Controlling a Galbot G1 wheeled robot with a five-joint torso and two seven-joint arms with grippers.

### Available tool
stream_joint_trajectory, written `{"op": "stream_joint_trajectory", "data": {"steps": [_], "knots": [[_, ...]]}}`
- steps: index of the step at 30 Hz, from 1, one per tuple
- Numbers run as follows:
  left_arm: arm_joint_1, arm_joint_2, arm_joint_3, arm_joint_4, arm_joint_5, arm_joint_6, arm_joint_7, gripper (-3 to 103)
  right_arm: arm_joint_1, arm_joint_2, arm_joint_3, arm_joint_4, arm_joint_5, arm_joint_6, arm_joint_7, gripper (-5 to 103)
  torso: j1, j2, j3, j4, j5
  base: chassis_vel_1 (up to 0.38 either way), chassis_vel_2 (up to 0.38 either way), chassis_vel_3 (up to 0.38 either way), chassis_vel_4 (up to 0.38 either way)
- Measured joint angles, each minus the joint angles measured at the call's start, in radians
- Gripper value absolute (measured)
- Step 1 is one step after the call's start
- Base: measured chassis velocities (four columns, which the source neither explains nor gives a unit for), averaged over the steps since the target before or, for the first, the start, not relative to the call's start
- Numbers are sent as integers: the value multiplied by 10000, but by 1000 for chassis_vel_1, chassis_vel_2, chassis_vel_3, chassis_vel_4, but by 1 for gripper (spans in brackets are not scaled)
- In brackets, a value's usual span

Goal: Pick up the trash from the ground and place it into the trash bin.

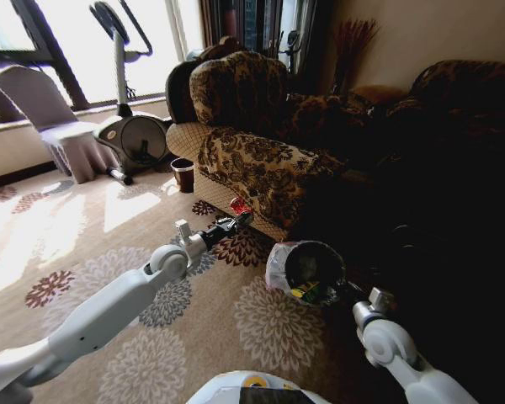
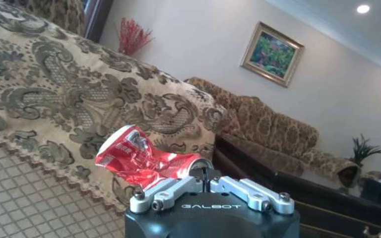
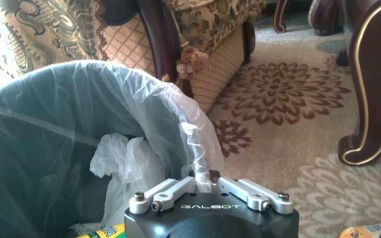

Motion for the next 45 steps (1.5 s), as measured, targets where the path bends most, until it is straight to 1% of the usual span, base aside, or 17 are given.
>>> {"op": "stream_joint_trajectory", "data": {"steps": [4,6,7,9,10,13,16,19,21,23,26,30,33,39,42,44,45], "knots": [[-182,151,126,-474,-325,128,112,1,164,-7,-95,-264,-73,-3,-74,0,0,0,0,-3,0,0,0,0,0],[-239,373,139,-896,-677,289,367,1,480,6,-330,-564,-65,-30,-154,0,0,0,0,-6,3,0,0,0,0],[-239,373,139,-896,-677,289,367,1,480,6,-330,-564,-65,-30,-154,0,0,0,0,-6,3,0,0,0,0],[-251,703,203,-1321,-930,564,944,1,965,100,-627,-932,71,-85,-180,0,0,0,0,-1,1,0,0,0,0],[-251,703,203,-1321,-930,564,944,1,965,100,-627,-932,71,-85,-180,0,0,0,0,-1,1,0,0,0,0],[-291,1005,464,-1645,-964,884,1699,1,1738,283,-1041,-1410,127,-99,-230,0,0,0,0,2,1,0,0,0,0],[-382,1067,792,-1722,-954,972,1817,1,2118,365,-1253,-1539,114,-100,-307,0,0,0,1,0,3,0,0,0,0],[-513,1016,1107,-1714,-937,1008,1808,1,2357,421,-1455,-1543,51,-101,-356,0,0,0,0,-1,0,0,0,0,0],[-706,844,1527,-1586,-920,1051,1746,1,2581,480,-1744,-1568,-257,-89,-485,0,0,0,0,-1,-3,0,0,0,0],[-781,780,1680,-1525,-915,1063,1724,1,2661,514,-1863,-1609,-389,-70,-517,0,0,0,1,-2,-3,0,0,0,0],[-996,518,2206,-1312,-871,1113,1679,1,3149,763,-2401,-1961,-796,5,-539,0,0,0,1,-4,-1,0,0,0,0],[-1057,353,2508,-1186,-751,1163,1669,1,3788,1049,-2947,-2463,-1010,72,-507,0,0,-1,2,0,3,0,0,0,0],[-1076,259,2694,-1087,-695,1174,1661,1,4126,1148,-3191,-2688,-1010,77,-465,0,0,-1,1,3,2,0,0,0,0],[-1209,21,3144,-834,-679,1207,1612,1,4557,1291,-3622,-2958,-953,83,-371,0,0,0,1,-2,2,0,0,0,0],[-1441,-258,3602,-481,-626,1208,1419,1,4704,1497,-3862,-3017,-833,83,-301,0,0,0,1,-1,3,0,0,0,0],[-1487,-323,3675,-389,-614,1207,1364,1,4722,1534,-3902,-3018,-823,83,-293,0,0,0,1,-1,3,0,0,0,0],[-1628,-527,3860,-105,-606,1205,1180,1,4767,1627,-4008,-3019,-810,83,-261,0,0,0,1,0,1,0,0,0,0]]}}
